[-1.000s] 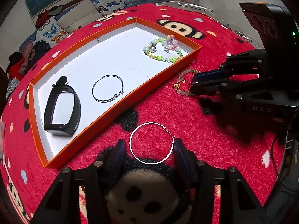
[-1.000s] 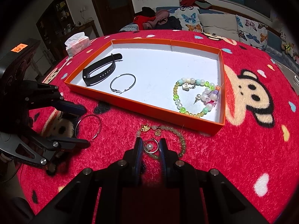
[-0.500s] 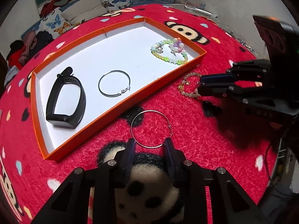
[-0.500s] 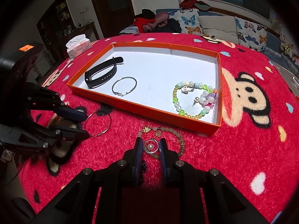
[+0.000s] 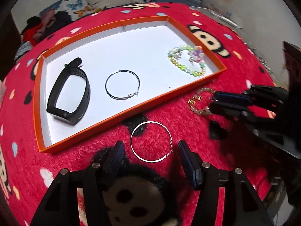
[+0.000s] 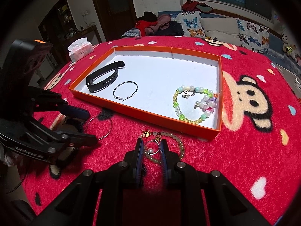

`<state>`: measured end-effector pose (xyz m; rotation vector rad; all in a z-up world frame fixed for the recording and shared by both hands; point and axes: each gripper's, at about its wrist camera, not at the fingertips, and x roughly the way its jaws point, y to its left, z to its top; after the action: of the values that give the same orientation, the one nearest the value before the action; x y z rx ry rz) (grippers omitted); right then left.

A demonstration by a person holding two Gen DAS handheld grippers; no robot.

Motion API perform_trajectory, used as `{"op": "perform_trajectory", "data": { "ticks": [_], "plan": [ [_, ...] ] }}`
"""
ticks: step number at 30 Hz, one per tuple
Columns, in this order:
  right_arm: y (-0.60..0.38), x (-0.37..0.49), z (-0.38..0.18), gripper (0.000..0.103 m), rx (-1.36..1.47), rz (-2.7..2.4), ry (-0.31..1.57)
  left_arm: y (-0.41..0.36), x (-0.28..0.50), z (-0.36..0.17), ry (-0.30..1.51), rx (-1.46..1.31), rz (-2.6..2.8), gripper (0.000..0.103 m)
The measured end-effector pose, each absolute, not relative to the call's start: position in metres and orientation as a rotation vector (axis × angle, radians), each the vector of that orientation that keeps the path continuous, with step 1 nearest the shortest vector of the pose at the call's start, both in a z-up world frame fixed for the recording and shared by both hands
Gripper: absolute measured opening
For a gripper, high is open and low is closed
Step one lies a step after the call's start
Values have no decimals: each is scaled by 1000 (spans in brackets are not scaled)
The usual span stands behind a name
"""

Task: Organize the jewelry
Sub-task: 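Place the silver hoop beside the other hoop in the tray and open the left tool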

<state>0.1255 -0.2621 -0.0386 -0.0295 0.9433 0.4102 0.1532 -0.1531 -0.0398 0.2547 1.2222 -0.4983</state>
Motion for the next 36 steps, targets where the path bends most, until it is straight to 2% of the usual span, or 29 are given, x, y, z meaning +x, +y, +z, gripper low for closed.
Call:
{"op": "perform_trajectory", "data": {
  "ticks": [17,21,27,36],
  "plan": [
    [-271,127,-40,20,-5,425,931,-170,150,-48,1180,285,-358,62],
    [-270,126,-39,20,-7,425,929,-168,149,-46,1167,283,-368,53],
    [-269,124,-36,20,-14,423,924,-157,146,-43,1152,259,-388,52],
    [-271,124,-22,20,-15,420,900,-138,142,-10,1083,238,-401,53]
  ]
}}
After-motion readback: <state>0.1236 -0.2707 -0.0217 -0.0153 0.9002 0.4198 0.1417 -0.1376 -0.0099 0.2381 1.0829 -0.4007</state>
